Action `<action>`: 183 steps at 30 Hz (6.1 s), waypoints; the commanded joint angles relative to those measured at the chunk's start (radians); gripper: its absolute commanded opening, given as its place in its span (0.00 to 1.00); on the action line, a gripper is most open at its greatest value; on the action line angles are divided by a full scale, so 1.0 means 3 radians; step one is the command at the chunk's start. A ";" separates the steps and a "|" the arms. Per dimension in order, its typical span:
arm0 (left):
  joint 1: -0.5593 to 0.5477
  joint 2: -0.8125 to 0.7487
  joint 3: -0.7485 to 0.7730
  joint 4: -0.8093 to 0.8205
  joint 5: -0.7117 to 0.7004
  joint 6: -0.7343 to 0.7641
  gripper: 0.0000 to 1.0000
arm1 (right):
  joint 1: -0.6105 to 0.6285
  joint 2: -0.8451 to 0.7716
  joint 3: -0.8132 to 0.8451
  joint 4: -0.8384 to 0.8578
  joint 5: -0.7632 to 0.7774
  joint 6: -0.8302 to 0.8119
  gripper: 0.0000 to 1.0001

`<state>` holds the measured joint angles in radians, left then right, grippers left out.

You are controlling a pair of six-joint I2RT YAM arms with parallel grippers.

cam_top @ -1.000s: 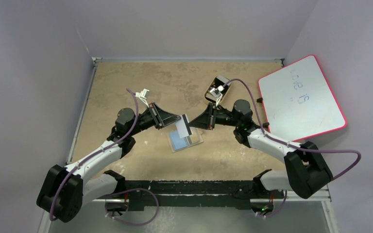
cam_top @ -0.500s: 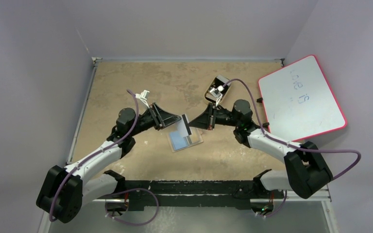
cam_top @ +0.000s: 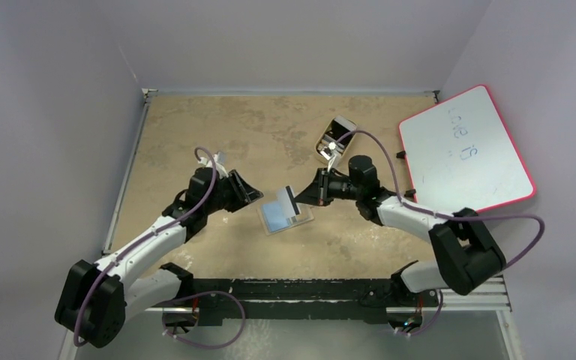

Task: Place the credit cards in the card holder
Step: Insert the credit card into the card holder, then pick up the credit card from the storage box.

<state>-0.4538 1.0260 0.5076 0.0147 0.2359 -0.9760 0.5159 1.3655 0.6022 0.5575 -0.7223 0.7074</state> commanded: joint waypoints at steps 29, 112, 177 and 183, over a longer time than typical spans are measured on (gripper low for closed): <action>-0.0113 0.1145 -0.0009 0.0150 -0.0117 0.0105 0.00 | -0.0020 0.1163 0.0373 -0.0142 0.0465 -0.0248 0.00; -0.0215 0.1284 -0.0023 0.0085 -0.0281 -0.0065 0.00 | 0.0622 0.1352 0.0702 -0.0614 0.1117 0.0115 0.23; -0.0216 -0.0334 0.1196 -0.1656 -0.0724 0.1757 0.72 | -0.0585 0.2506 0.3582 -0.2089 0.3948 -0.3716 0.57; -0.0216 -0.0302 0.1195 -0.1660 -0.0689 0.1781 0.72 | -0.0586 0.2643 0.3715 -0.2105 0.3979 -0.3782 0.59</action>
<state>-0.5140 0.9409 0.8684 -0.5037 0.0185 -0.4675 0.3401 2.1540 1.6680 -0.0776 0.4549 -0.3916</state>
